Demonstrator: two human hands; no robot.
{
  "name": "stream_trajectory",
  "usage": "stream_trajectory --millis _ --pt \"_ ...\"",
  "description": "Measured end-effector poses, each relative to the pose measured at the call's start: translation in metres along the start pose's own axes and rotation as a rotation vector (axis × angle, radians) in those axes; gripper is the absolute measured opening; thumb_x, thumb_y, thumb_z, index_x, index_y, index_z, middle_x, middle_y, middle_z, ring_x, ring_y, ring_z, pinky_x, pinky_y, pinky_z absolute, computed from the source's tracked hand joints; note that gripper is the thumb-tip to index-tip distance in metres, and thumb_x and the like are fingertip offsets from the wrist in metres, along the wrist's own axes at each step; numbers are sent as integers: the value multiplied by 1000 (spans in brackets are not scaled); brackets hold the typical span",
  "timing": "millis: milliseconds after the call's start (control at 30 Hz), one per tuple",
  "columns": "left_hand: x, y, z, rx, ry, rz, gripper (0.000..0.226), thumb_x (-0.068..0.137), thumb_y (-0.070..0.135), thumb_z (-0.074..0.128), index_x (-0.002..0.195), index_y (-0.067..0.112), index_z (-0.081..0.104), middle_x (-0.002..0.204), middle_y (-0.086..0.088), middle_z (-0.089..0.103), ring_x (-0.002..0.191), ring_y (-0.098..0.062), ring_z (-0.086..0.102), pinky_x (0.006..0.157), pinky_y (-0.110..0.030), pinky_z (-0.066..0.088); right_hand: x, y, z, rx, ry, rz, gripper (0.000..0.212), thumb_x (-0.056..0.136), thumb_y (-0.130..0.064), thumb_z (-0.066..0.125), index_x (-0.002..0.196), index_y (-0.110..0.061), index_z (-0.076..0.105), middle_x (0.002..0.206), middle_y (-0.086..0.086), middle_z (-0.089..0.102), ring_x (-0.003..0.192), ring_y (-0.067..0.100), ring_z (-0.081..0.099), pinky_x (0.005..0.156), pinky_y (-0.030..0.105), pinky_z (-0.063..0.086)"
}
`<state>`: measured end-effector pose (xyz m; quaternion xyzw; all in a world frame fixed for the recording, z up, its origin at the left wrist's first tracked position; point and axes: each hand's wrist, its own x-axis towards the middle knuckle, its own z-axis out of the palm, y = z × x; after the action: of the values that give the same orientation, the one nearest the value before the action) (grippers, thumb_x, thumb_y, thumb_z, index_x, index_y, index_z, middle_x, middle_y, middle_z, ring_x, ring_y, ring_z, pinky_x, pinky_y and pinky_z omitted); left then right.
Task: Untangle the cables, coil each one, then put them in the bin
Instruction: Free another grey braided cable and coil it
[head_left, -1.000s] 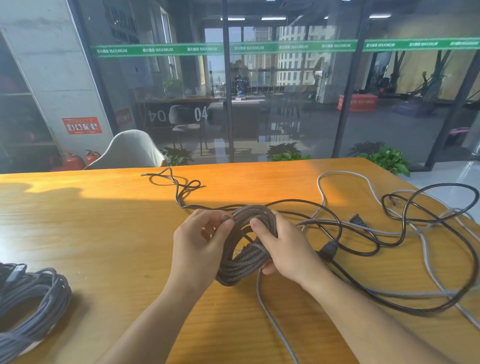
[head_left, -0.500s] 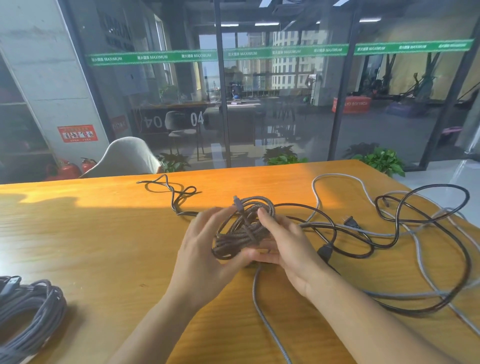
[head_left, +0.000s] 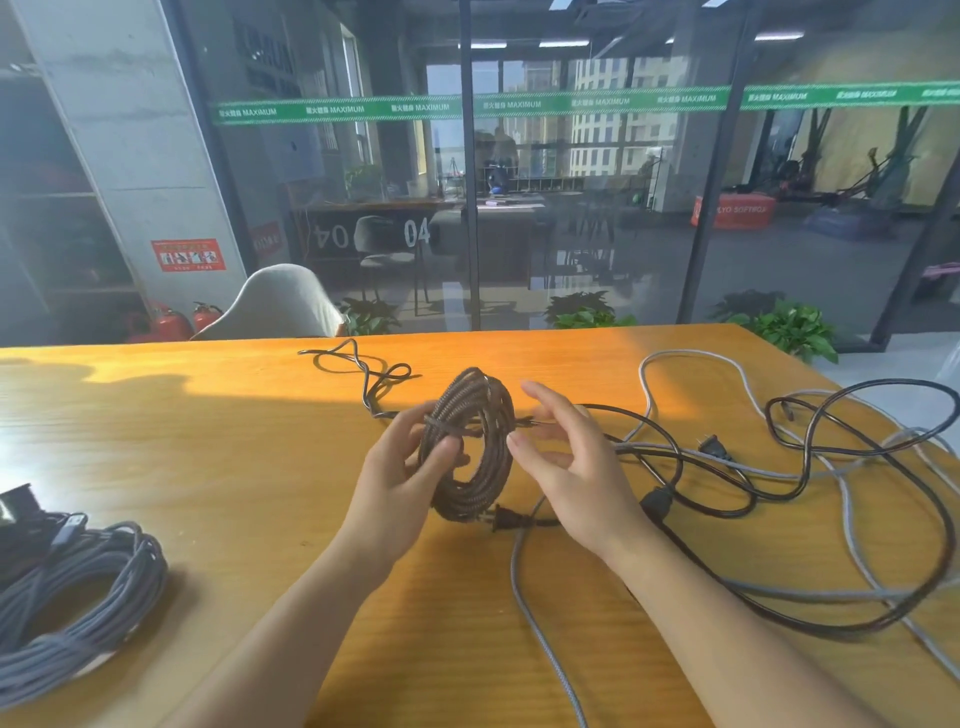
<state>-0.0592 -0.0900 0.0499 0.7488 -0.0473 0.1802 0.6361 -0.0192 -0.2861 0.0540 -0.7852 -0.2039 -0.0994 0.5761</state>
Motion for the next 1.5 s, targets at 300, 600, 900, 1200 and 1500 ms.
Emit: stream_trajectory --millis 300,600,900,1200,1500 --pt "-22 16 -33 -127 37 -87 38 107 27 56 142 42 52 118 -4 76 108 -25 74 88 -43 61 -13 -24 22 108 -304 40 67 99 -34 69 157 -45 38 145 -25 54 125 -4 57 103 38 56" --pt "-64 10 -93 80 -178 -175 90 88 42 80 158 46 23 135 14 64 119 -9 68 99 -35 56 -22 -33 74 -33 -394 41 69 97 -39 73 158 -37 40 149 -20 52 126 2 58 111 42 49" --pt "-52 17 -156 390 -95 -118 130 57 38 98 160 47 19 141 11 44 127 -9 58 104 -43 56 -3 -57 133 45 -381 36 78 89 -44 78 157 -37 41 153 -17 50 142 12 48 117 49 43" --pt "-21 7 -223 700 84 -203 136 65 49 95 166 33 6 147 -4 54 124 -18 55 107 -41 46 32 -82 219 90 -304 49 52 97 -22 72 145 -33 55 146 -12 55 139 10 47 118 45 43" --pt "-24 -22 -248 1107 119 -237 110 81 79 64 165 26 15 147 -4 59 134 -29 53 103 -45 48 32 -62 268 150 -406 125 63 99 -12 69 156 -24 44 152 -7 50 141 14 50 119 41 42"
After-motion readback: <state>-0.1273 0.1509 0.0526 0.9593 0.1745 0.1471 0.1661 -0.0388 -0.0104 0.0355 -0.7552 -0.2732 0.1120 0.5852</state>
